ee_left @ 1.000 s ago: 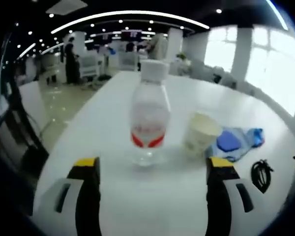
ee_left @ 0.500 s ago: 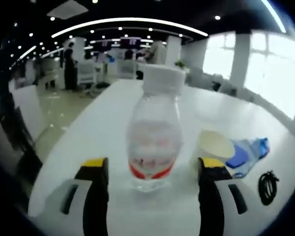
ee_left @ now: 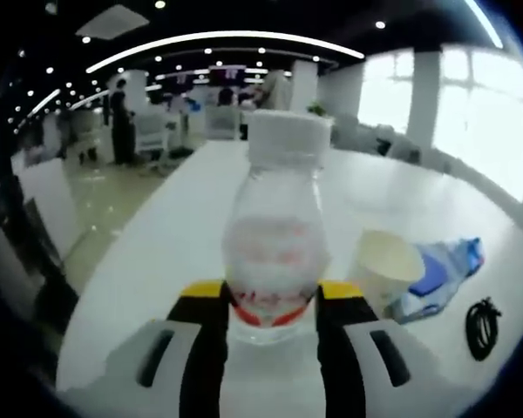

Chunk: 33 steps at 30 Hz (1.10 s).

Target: Arrange the tabletop items into an orderly group along one side of the table until the central work area is clear of visible clutter.

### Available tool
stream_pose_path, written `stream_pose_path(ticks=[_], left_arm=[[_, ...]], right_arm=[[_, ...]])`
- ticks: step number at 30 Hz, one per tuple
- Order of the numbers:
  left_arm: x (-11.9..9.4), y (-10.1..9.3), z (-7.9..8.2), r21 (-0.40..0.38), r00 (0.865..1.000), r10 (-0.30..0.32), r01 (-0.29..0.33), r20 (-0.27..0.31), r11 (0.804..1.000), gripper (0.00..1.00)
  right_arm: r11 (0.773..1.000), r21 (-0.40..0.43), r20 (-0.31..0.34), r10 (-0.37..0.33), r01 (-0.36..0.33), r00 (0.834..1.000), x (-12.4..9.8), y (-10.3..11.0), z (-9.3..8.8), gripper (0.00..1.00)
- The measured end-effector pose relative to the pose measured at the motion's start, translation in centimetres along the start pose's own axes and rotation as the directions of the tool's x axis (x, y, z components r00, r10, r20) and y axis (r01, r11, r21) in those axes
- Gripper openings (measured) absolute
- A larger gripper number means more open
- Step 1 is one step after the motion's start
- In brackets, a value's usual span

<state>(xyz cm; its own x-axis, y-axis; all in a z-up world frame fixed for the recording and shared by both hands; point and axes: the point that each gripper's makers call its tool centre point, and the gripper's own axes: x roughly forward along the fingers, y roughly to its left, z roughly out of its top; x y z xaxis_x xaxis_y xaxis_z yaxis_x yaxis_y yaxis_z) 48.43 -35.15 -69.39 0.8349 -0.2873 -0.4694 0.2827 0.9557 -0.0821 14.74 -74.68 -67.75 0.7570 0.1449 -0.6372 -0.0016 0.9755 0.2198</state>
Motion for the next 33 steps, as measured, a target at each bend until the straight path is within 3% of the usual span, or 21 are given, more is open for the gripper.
stream_pose_path(ticks=[16,27,29,31,33], left_arm=[[1.2,-2.9,0.2,0.023,1.000,-0.003,0.004,-0.023,1.000,0.36],[1.1,-3.3,0.2,0.051,1.000,-0.005,0.007,-0.023,0.999,0.36],[0.6,-3.0,0.5,0.036,1.000,0.011,-0.011,-0.010,0.999,0.44],[0.4,-3.1,0.6,0.010,1.000,-0.002,0.002,-0.002,1.000,0.61],[0.1,-3.0,0.3,0.016,1.000,-0.003,0.004,-0.019,1.000,0.65]], right_arm=[[1.000,0.012,0.004,0.016,-0.016,1.000,0.2,0.4,0.1,0.62],[1.000,0.018,-0.011,0.017,-0.017,1.000,0.2,0.3,-0.7,0.61],[1.000,0.015,-0.011,0.018,-0.018,1.000,0.2,0.4,-0.7,0.61],[1.000,0.020,-0.006,0.018,-0.018,1.000,0.3,0.3,-0.6,0.61],[0.999,0.026,-0.003,0.020,-0.020,1.000,0.4,0.3,-0.5,0.61]])
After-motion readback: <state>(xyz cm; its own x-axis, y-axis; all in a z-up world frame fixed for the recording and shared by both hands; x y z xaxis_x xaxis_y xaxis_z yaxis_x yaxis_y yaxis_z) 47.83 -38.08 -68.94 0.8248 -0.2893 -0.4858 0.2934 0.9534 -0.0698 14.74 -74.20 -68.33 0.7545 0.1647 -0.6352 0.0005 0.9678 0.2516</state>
